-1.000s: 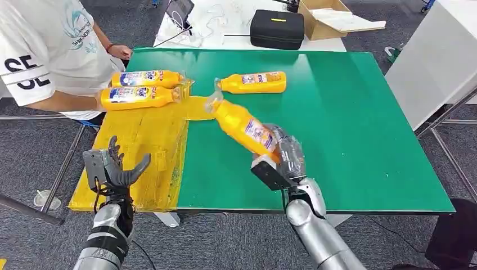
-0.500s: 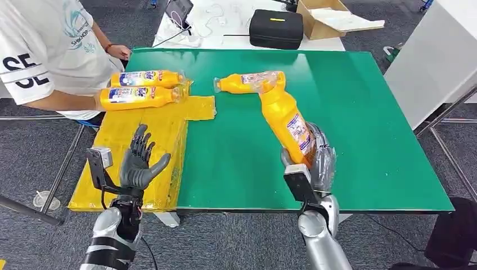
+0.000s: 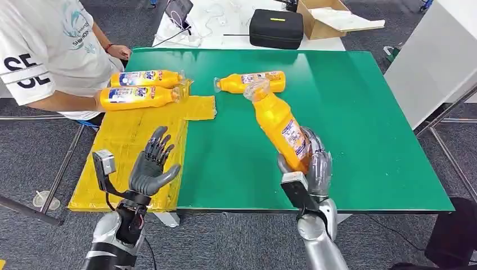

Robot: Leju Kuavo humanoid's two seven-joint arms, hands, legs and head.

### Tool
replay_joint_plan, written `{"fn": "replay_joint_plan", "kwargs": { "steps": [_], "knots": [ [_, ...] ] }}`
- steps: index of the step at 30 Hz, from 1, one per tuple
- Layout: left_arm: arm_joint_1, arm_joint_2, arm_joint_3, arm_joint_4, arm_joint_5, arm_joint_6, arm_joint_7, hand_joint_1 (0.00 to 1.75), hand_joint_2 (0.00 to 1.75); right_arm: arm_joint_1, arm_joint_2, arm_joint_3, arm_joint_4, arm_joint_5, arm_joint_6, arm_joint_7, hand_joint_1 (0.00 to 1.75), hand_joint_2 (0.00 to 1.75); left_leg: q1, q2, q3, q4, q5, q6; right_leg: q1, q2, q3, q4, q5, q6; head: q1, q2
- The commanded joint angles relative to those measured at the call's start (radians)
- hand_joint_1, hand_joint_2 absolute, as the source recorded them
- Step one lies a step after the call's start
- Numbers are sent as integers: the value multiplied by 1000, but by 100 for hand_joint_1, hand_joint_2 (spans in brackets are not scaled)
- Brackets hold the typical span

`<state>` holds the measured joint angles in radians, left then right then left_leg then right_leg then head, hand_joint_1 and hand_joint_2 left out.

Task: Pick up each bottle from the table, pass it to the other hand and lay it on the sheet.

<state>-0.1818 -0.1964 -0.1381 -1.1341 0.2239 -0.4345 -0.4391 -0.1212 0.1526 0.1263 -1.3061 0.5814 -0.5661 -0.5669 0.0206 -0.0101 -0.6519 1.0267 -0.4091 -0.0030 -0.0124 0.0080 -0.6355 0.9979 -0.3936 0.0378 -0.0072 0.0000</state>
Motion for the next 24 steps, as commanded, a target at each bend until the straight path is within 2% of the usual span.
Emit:
{"fn": "replay_joint_plan", "kwargs": {
  "steps": [1,8,10,13,18,19,24],
  "knots": [
    [-71,53,-145,137,7,-22,-2,0,175,-79,70,155,247,83,-60,-26,175,175,0,3,3,-1,0,0,0,2,2,-1,0,-1,0,0],
    [-99,46,-182,203,16,-31,-7,0,175,-111,104,256,318,66,-79,-39,175,175,0,2,4,-1,0,1,1,1,3,-1,0,-1,0,0],
    [-101,47,-184,211,17,-28,-8,0,175,-113,108,273,331,57,-73,-44,175,175,0,4,12,-3,-2,2,1,2,10,-3,-2,-3,0,0],
    [-101,47,-184,219,25,-33,-6,0,175,-111,110,283,341,60,-78,-46,175,175,0,3,6,-2,-1,1,1,1,6,-1,-1,-2,0,0],
    [-107,45,-183,227,40,-31,-1,0,175,-109,121,322,380,50,-57,-43,175,175,0,3,7,-2,-2,1,1,1,6,-1,-2,-2,0,0],
    [-108,45,-178,223,49,-31,-4,0,175,-108,127,334,400,46,-45,-44,175,175,0,2,3,-1,-1,1,1,1,2,-1,0,-1,0,0],
    [-102,47,-149,191,75,-17,-1,0,175,-109,135,363,445,32,-39,-51,175,175,0,3,7,-2,-2,1,1,1,5,-2,-1,-2,0,0]
  ]
}}
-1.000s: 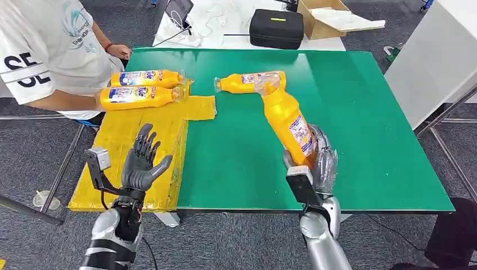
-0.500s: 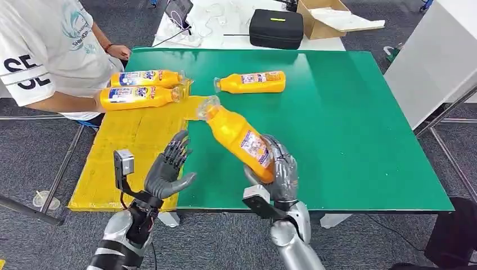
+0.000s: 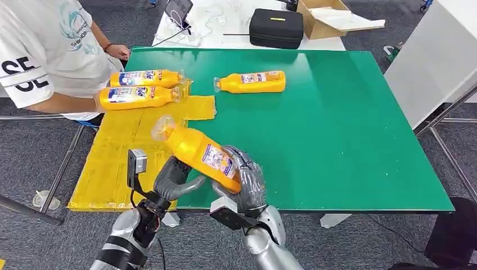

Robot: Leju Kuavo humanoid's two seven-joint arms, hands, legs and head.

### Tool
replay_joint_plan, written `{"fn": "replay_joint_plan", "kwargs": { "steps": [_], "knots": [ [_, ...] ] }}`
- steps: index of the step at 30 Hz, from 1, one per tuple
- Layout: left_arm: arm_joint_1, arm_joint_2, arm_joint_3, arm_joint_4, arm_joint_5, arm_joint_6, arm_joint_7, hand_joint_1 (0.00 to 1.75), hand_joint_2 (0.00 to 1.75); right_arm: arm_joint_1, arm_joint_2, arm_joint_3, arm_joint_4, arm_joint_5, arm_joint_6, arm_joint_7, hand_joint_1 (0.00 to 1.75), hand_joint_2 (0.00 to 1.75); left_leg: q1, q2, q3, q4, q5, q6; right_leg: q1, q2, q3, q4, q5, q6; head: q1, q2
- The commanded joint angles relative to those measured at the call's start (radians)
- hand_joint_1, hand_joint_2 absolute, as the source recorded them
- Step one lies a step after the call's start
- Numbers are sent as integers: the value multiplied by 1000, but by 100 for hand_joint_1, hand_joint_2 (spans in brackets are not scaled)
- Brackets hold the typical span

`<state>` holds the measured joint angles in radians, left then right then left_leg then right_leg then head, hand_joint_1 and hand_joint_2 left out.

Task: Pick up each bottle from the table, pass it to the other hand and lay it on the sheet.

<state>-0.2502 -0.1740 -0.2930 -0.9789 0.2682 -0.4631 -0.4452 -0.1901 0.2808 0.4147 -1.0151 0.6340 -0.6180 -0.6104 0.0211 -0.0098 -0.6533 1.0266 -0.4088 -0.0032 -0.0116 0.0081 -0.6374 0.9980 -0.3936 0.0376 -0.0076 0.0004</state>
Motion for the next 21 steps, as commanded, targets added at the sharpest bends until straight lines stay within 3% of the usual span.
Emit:
{"fn": "replay_joint_plan", "kwargs": {
  "steps": [1,8,16,17,21],
  "knots": [
    [-33,24,6,35,31,12,5,0,175,-40,7,74,154,-21,13,-8,175,175,0,2,5,-1,-1,1,1,0,5,-1,-1,-1,0,0],
    [-7,24,63,-25,91,16,14,0,175,-34,0,87,163,-35,28,5,175,175,0,2,6,-1,-2,1,0,1,6,-1,-1,-1,0,0],
    [-2,38,44,-35,75,-2,41,0,175,-41,3,90,166,-43,28,-2,175,175,0,3,5,-1,-2,1,0,1,4,-1,-1,-2,0,0],
    [-16,66,-56,-10,-40,-44,-31,175,175,-87,9,84,162,-52,14,-1,175,175,0,2,3,-1,-1,1,0,0,3,-1,-1,-1,0,0],
    [-25,69,-76,4,-55,-55,-41,175,175,-104,9,81,159,-53,18,6,175,175,0,2,2,-1,-1,1,0,0,2,0,0,-1,0,0]
  ]
}}
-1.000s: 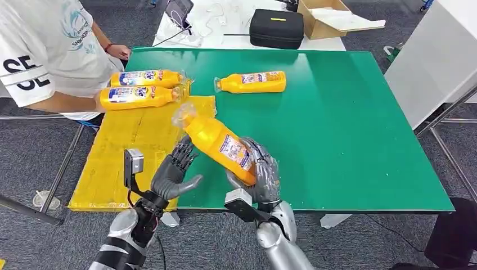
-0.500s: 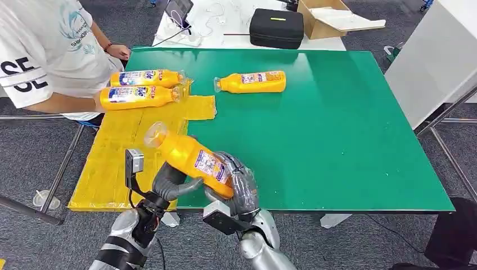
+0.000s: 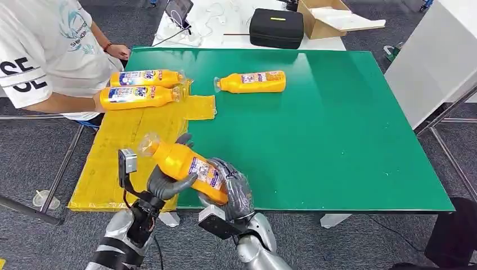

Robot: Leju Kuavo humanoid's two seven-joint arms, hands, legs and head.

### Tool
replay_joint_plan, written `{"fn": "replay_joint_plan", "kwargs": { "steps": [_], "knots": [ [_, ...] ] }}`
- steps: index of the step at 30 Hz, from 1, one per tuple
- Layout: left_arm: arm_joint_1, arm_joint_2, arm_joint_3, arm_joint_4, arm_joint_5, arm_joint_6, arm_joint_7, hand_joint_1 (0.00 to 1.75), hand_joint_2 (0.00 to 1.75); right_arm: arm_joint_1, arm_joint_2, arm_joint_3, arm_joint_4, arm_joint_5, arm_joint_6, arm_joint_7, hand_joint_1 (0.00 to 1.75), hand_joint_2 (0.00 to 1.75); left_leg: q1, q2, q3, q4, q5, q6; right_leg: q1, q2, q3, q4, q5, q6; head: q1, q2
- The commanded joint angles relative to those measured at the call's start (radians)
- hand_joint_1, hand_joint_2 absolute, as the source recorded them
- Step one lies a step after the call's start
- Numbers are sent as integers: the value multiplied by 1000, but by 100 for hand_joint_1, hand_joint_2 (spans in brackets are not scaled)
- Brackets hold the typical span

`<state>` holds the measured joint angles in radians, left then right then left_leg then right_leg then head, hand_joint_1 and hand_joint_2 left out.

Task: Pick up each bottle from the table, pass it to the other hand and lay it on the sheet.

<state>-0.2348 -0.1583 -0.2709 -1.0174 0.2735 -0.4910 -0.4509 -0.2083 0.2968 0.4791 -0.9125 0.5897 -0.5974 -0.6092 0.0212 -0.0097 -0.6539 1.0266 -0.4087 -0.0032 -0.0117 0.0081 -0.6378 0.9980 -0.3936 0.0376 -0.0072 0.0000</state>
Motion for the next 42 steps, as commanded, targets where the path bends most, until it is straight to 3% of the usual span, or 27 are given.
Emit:
{"fn": "replay_joint_plan", "kwargs": {
  "steps": [1,13,14,15,16,28,29,37,42],
  "knots": [
    [-43,59,-111,43,-73,-31,-39,175,175,-90,-6,17,57,-8,-5,4,175,175,-1,2,6,-1,-1,1,0,1,5,-1,-1,-1,0,0],
    [-56,64,-141,74,-93,-37,-68,175,175,-116,-1,21,84,-3,-21,18,175,175,-1,2,4,-1,-1,1,0,2,3,0,0,-1,0,0],
    [-55,59,-128,72,-79,-37,-67,175,175,-116,-1,22,95,1,-18,24,168,175,-1,3,7,-1,-2,1,0,1,6,0,-1,-2,0,0],
    [-52,55,-115,67,-71,-26,-59,175,175,-117,-2,26,106,17,-27,35,124,175,-1,2,4,-1,-1,1,0,1,4,0,0,-1,0,0],
    [-51,53,-104,65,-65,-19,-54,175,175,-115,-3,25,112,28,-40,38,0,175,-1,2,4,-1,-1,1,0,1,3,0,0,-1,0,0],
    [-43,39,-49,55,-44,31,-34,175,175,-105,-6,13,98,37,-65,56,0,175,0,2,8,-1,-2,1,0,1,7,-1,-2,-2,0,0],
    [-39,30,-21,48,-29,53,-21,175,175,-99,-8,6,82,42,-75,64,0,0,-1,1,3,-1,-1,1,0,0,3,-1,-1,-1,0,0],
    [-76,-12,154,43,-34,218,20,175,175,-50,-39,-30,-88,60,-81,103,0,0,0,-1,3,0,-1,1,0,-2,3,0,-1,-1,0,0],
    [-163,-19,266,103,-67,379,-20,175,175,-27,-39,-8,-185,25,-66,78,0,0,0,-1,2,0,-1,1,1,-3,2,0,-1,-1,0,0]
  ]
}}
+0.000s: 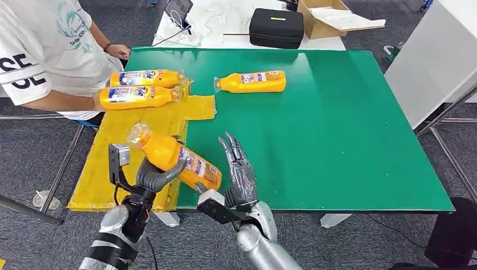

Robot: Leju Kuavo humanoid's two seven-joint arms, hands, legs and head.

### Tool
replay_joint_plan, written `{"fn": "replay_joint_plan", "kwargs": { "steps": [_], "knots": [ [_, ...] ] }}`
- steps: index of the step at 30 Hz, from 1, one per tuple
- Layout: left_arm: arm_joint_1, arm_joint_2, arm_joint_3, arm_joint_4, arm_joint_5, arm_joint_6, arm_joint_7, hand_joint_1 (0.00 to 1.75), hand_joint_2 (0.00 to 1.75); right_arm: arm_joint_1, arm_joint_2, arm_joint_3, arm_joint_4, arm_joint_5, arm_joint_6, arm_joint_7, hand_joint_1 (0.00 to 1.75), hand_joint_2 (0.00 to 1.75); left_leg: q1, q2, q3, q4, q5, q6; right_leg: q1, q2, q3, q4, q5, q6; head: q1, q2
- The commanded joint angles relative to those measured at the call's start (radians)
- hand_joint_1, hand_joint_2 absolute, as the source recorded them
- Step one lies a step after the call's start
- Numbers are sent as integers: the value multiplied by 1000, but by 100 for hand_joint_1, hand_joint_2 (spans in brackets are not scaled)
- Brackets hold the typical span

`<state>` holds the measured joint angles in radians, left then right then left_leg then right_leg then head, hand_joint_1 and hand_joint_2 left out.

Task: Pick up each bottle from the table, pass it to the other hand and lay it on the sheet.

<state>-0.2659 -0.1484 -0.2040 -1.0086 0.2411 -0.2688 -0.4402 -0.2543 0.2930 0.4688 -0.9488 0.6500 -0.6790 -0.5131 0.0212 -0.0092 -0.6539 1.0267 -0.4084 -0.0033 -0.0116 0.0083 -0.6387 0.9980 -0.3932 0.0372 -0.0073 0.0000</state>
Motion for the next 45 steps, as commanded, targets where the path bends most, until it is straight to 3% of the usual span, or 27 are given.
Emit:
{"fn": "replay_joint_plan", "kwargs": {
  "steps": [1,16,19,22,23,26,32,39,45],
  "knots": [
    [-144,-25,207,96,-39,171,-36,175,175,17,-33,7,-155,-36,18,-18,0,0,0,-1,1,0,0,1,1,-2,2,0,-1,-1,0,0],
    [-195,-29,247,150,-118,269,-102,175,175,25,-42,34,-195,-95,36,-31,0,0,0,-1,3,0,0,1,0,-2,4,0,-1,-1,0,0],
    [-203,-22,224,76,-243,369,-165,175,175,49,-44,26,-269,-160,23,-77,0,0,0,-1,2,0,-1,1,1,-2,3,0,-1,-1,0,0],
    [-227,5,152,2,-506,572,-204,175,175,69,-42,7,-391,-246,-2,-130,0,0,0,-2,0,2,-1,1,1,-4,1,1,-2,-1,0,0],
    [-250,27,105,11,-669,689,-192,175,175,65,-43,7,-422,-275,8,-134,0,175,0,-2,-1,1,0,0,1,-3,-1,1,-1,-1,0,0],
    [-301,35,64,86,-836,754,-167,175,175,52,-43,14,-453,-297,7,-134,0,175,0,-2,2,2,-1,1,1,-4,3,2,-2,-1,0,0],
    [-286,13,58,132,-851,742,-203,175,175,56,-44,18,-433,-318,1,-139,0,175,-1,0,6,-1,-1,2,0,-1,6,-1,-1,-1,0,0],
    [-272,41,33,128,-950,804,-191,175,175,52,-38,17,-421,-339,14,-138,0,175,0,1,10,-2,-2,1,0,-1,9,-1,-2,-2,0,0],
    [-275,90,-62,217,-1127,805,-179,175,175,37,-37,27,-410,-368,40,-138,0,175,0,1,3,-1,0,0,0,0,2,0,0,-1,0,0]
  ]
}}
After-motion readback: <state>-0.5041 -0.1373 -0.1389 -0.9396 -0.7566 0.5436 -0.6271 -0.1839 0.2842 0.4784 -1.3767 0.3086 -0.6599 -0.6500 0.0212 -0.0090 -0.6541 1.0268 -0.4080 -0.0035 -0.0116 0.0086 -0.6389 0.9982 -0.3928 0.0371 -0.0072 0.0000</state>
